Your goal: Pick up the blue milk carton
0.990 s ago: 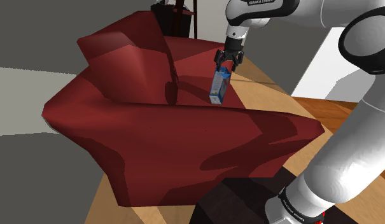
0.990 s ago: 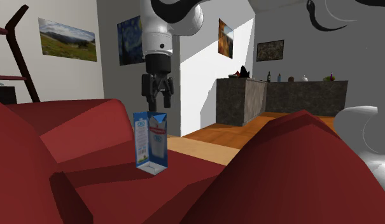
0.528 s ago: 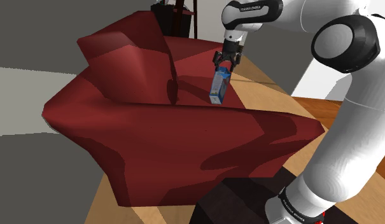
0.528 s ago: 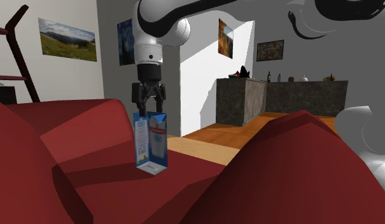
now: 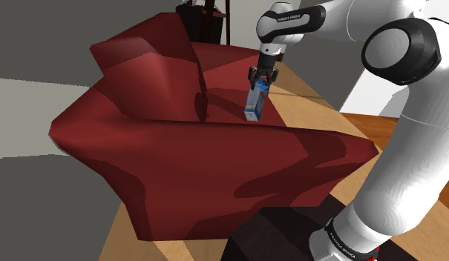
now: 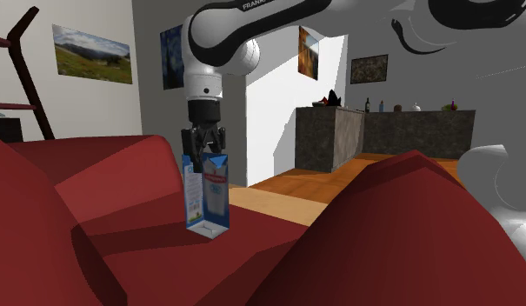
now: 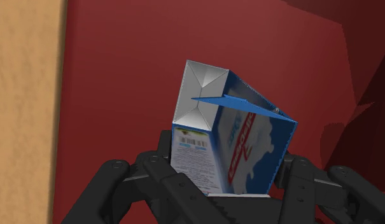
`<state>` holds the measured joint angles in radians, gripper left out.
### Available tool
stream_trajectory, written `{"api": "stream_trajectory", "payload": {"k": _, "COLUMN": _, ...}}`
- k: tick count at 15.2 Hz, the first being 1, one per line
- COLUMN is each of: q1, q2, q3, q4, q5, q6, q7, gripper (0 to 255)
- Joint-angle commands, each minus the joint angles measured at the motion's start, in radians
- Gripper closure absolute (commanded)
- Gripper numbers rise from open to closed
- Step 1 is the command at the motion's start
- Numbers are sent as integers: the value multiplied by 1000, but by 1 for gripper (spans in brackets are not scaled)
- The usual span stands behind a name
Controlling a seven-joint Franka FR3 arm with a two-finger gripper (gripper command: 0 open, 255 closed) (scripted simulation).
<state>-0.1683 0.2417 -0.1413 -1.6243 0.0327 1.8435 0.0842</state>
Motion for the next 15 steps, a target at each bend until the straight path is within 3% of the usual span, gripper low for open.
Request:
{"api": "stream_trajectory", "payload": {"k": 1, "q1": 0, "q2": 1, "q3": 0, "q4": -1, "q5": 0, "q6": 1, "q7": 0, "gripper": 255}}
{"api": "stream_trajectory", "payload": {"k": 8, "q1": 0, "q2": 2, "q3": 0, "q4": 0, "q5": 0, "q6": 1, "q7": 0, "gripper": 255}}
{"api": "stream_trajectory", "payload": {"k": 15, "q1": -1, "q2": -3, "q3": -1, "q4": 88, "q5": -1, "q6": -91, "q7": 1, "gripper": 255}}
